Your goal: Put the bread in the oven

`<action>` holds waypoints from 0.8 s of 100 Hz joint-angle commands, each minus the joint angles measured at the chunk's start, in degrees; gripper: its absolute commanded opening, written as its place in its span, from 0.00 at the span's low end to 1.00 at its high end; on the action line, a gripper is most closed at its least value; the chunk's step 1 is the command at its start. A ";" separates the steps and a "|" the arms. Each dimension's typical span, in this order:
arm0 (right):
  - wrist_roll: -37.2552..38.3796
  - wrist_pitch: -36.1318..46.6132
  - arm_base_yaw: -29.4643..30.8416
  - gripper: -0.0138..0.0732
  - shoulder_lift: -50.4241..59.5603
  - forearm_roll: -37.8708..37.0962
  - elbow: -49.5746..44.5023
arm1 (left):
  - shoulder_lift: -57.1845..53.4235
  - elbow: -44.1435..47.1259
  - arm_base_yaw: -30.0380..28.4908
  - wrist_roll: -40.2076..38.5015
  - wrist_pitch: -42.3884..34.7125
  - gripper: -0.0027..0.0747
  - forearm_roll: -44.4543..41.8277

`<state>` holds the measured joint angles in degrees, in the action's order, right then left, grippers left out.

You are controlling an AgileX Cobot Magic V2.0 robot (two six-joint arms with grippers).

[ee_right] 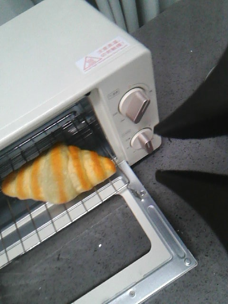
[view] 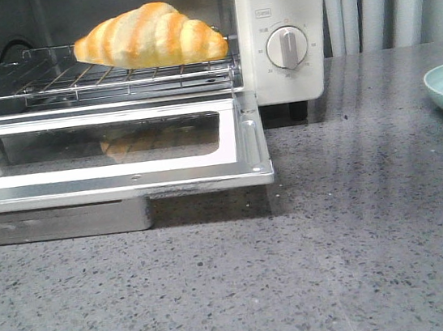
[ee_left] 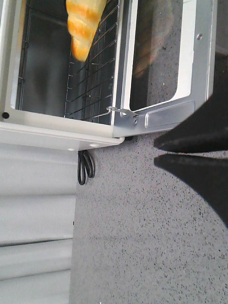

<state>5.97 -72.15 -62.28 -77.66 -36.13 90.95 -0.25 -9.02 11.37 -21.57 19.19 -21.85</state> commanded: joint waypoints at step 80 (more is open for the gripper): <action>2.50 0.96 2.43 0.07 11.06 -5.36 -8.56 | -1.59 -1.57 -0.13 0.00 -4.40 0.01 0.02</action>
<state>6.80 -72.15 -61.09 -70.80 -38.49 83.87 -0.25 -9.02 11.37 -21.57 19.06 -21.85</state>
